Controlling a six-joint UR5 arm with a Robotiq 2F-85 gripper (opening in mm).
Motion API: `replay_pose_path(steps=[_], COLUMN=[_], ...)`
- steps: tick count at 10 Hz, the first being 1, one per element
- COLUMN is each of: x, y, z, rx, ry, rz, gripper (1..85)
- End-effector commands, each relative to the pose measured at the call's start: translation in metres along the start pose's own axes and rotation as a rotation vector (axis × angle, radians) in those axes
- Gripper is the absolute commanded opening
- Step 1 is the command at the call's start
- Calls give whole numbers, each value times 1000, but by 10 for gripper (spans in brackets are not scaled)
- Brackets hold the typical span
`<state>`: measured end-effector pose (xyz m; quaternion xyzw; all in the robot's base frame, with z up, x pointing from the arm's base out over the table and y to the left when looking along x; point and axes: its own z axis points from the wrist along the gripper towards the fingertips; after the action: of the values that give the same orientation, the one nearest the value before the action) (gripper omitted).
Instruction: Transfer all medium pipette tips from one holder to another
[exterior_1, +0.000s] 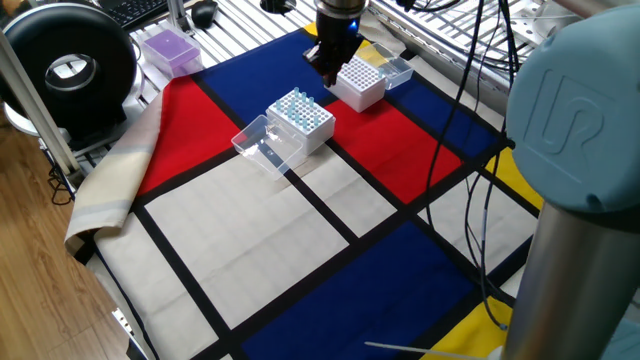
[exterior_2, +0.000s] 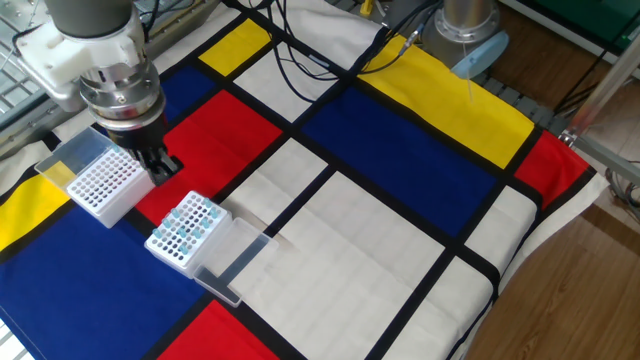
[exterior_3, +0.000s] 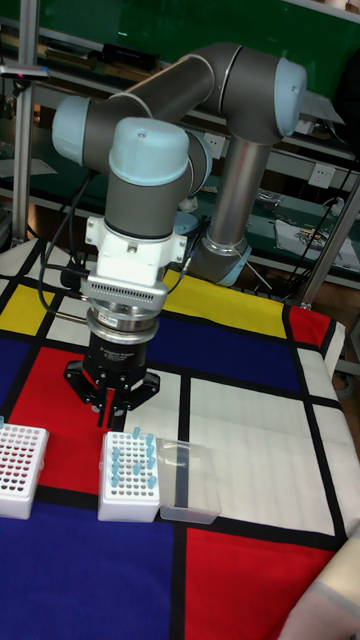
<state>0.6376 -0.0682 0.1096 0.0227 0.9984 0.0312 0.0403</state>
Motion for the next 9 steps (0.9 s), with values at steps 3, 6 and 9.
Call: replay_pose_path(steps=[3,6,9], x=[-1,-2,-3], y=[29,36,39], z=[5,12,14], rx=[-29,-16,-16], ry=[-25,-43,-46], rz=[59,76,82], gripper=[190,187,193])
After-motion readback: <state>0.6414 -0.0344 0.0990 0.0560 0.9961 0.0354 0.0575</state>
